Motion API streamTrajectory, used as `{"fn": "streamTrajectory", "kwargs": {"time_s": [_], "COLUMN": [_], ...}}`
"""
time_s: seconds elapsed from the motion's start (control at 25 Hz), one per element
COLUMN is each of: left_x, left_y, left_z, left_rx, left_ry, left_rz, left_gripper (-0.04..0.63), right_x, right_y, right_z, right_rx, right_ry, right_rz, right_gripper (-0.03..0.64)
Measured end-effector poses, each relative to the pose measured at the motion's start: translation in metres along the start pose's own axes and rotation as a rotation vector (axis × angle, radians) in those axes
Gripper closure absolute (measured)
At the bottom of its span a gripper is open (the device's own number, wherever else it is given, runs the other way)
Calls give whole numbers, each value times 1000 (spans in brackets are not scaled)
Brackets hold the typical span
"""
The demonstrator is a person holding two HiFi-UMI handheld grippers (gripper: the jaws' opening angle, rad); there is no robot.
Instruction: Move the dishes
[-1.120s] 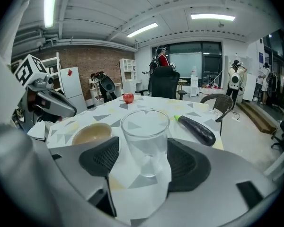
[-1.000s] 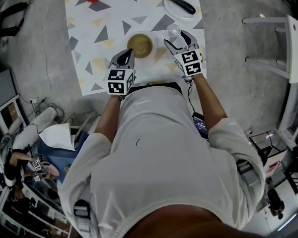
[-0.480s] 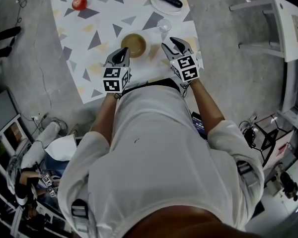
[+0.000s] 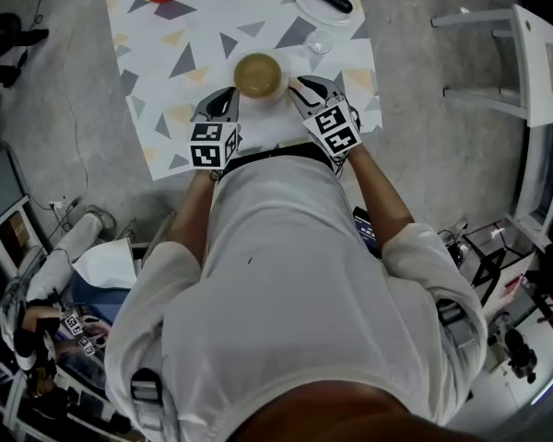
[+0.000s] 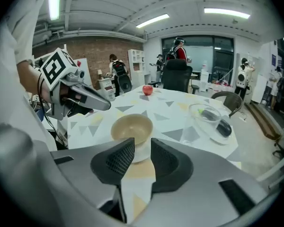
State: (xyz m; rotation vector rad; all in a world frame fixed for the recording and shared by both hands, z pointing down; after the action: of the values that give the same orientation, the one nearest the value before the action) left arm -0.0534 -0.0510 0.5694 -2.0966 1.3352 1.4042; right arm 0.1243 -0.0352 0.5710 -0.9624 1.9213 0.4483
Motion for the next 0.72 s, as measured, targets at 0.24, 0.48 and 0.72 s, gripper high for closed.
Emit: {"fn": "streamTrajectory", "kwargs": {"time_s": [0.24,0.48,0.72], "left_x": [-13,-24,-33], "left_y": [17,27,31], "left_z": [19,36,45], "left_rx": [79,146,186], "left_ry": [-2,-10,-9], "left_rz": [56,107,140], "left_gripper": [575,575,575], "right_x": [-11,-17,-19], "right_y": [6,-3,-5], "right_z": [-23,-46,-62], "right_rx": [56,2,-33], "right_ry": [46,110,157], "right_rz": [-91,-269,-295], "right_gripper": [512,502,512]}}
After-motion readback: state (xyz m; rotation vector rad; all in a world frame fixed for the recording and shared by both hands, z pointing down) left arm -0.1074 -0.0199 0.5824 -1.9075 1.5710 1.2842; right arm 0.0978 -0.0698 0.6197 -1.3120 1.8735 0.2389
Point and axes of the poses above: the fingertips, and each gripper's own axes: z backward along the fingers, y to its left, x out of its top, the point moved 5 cm from there along z, backward along the fingers, and after that the axes turned 13 degrees about -y, right-handed, at the moved point
